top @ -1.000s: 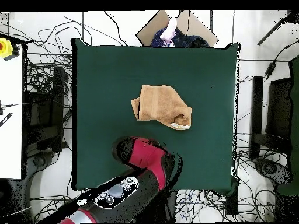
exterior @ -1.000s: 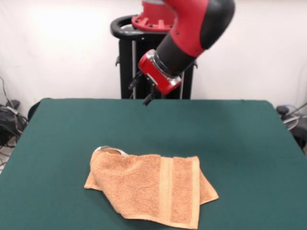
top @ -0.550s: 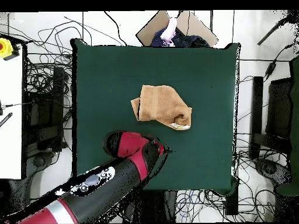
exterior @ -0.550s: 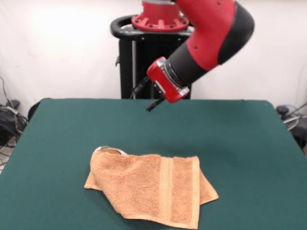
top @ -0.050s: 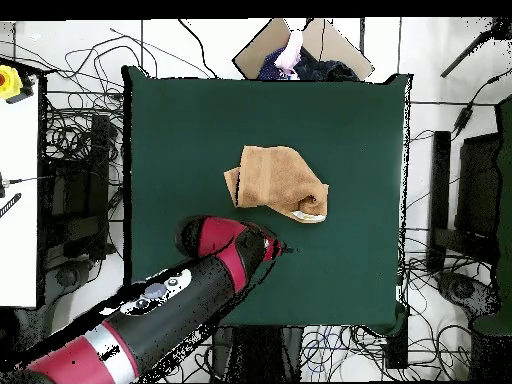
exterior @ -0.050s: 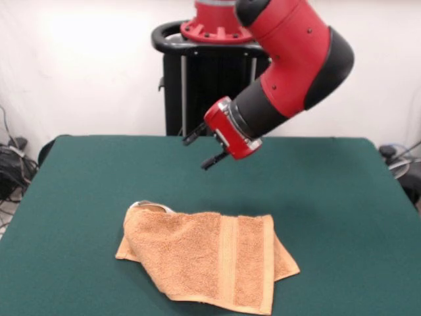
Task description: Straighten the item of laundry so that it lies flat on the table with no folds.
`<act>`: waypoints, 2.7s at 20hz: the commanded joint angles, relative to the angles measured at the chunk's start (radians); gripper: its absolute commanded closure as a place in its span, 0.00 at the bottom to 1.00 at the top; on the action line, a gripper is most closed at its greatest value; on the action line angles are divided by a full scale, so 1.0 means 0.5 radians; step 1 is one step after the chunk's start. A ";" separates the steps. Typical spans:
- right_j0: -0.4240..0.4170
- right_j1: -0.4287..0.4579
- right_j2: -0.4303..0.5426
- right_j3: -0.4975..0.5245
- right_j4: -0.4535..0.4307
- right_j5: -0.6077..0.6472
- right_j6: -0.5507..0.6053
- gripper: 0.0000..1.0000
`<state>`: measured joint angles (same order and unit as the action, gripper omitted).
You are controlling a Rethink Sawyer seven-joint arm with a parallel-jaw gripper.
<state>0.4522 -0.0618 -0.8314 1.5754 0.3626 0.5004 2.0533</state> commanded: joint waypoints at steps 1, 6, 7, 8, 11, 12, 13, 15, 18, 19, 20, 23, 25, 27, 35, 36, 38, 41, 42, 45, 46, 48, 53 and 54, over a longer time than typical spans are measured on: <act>-0.255 -0.257 0.687 0.024 0.137 -0.532 0.268 0.00; -0.483 -0.479 1.031 0.154 -0.020 -0.793 0.195 0.00; -0.542 -0.526 1.112 0.187 -0.066 -0.834 0.176 0.00; -0.564 -0.548 1.144 0.206 -0.095 -0.850 0.178 0.00; -0.585 -0.598 1.172 0.241 -0.157 -0.841 0.177 0.00; -0.591 -0.606 1.179 0.247 -0.171 -0.846 0.186 0.00; -0.581 -0.608 1.167 0.241 -0.179 -0.832 0.192 0.00; -0.584 -0.608 1.169 0.232 -0.211 -0.848 0.193 0.00; -0.616 -0.621 1.210 0.240 -0.260 -0.887 0.190 0.00; -0.621 -0.620 1.217 0.232 -0.273 -0.888 0.185 0.00; -0.618 -0.617 1.212 0.225 -0.281 -0.885 0.190 0.00; -0.517 -0.561 1.063 0.146 -0.291 -0.757 0.162 0.00; -0.470 -0.516 0.987 0.111 -0.287 -0.684 0.164 0.00; -0.421 -0.455 0.907 0.065 -0.276 -0.619 0.174 0.00; -0.340 -0.347 0.820 -0.059 -0.211 -0.564 0.216 0.00; -0.338 -0.343 0.829 -0.068 -0.208 -0.567 0.217 0.00; -0.350 -0.345 0.865 -0.078 -0.218 -0.594 0.206 0.00; -0.401 -0.370 0.960 -0.076 -0.266 -0.657 0.159 0.00; -0.406 -0.376 0.971 -0.072 -0.274 -0.664 0.154 0.00; -0.437 -0.390 1.015 -0.073 -0.315 -0.690 0.115 0.00; -0.446 -0.392 1.026 -0.076 -0.323 -0.691 0.107 0.00; -0.473 -0.408 1.062 -0.074 -0.358 -0.702 0.077 0.00; -0.545 -0.443 1.179 -0.077 -0.449 -0.739 0.039 0.00; -0.559 -0.448 1.202 -0.077 -0.467 -0.745 0.036 0.00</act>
<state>0.2144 -0.2830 -0.4189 1.5833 0.1875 0.0826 2.0533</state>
